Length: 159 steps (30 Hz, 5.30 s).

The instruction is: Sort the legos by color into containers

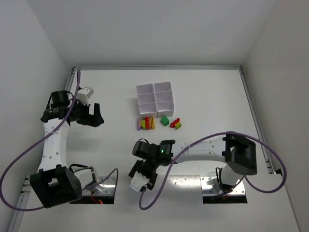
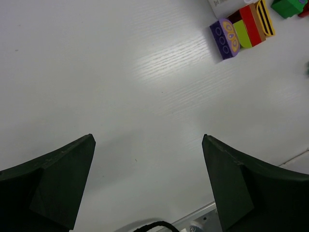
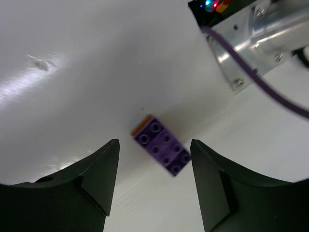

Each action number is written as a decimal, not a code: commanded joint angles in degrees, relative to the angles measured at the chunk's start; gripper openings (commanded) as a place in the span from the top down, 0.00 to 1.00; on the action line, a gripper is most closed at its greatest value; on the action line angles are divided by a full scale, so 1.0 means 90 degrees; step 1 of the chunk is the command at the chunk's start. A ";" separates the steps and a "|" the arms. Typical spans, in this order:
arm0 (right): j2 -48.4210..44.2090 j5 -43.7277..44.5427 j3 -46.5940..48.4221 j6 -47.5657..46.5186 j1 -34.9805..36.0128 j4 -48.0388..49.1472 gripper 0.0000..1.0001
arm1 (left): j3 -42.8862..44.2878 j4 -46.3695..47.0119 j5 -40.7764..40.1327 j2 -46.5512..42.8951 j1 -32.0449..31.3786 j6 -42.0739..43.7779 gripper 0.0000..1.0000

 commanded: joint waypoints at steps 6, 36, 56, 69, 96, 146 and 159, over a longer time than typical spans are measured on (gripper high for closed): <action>0.0783 -0.0634 0.1101 -0.2932 -0.0027 -0.1202 0.39 | 0.0094 -0.0466 0.0654 -0.0064 0.0669 0.0797 0.00; 0.2043 -0.0712 0.2010 -0.5257 -0.0447 -0.2581 0.40 | 0.0123 -0.0457 0.1485 0.0347 0.1197 0.0533 0.00; 0.1469 -0.0868 0.2421 -0.3505 -0.1062 -0.3422 0.94 | -0.0023 0.0040 0.1806 -0.0287 0.1197 0.0359 0.03; 0.0119 -0.1873 0.2079 0.4034 -0.3941 -0.0233 1.00 | -0.0950 0.2169 0.2363 -0.1401 -0.0062 -0.1858 0.17; 0.2591 -0.4842 0.3457 1.0036 -0.4842 0.4304 1.00 | -0.0269 0.3791 0.4286 0.1019 -0.1821 -0.1565 0.15; 0.1946 -0.4569 0.3036 0.9704 -0.5564 0.4236 1.00 | 0.0298 0.1264 0.4074 0.1899 -0.2172 0.0083 0.93; 0.1400 -0.2141 0.2980 0.1172 -0.5390 -0.3770 1.00 | -0.0003 0.1035 0.1196 0.0992 -0.2026 0.0224 0.94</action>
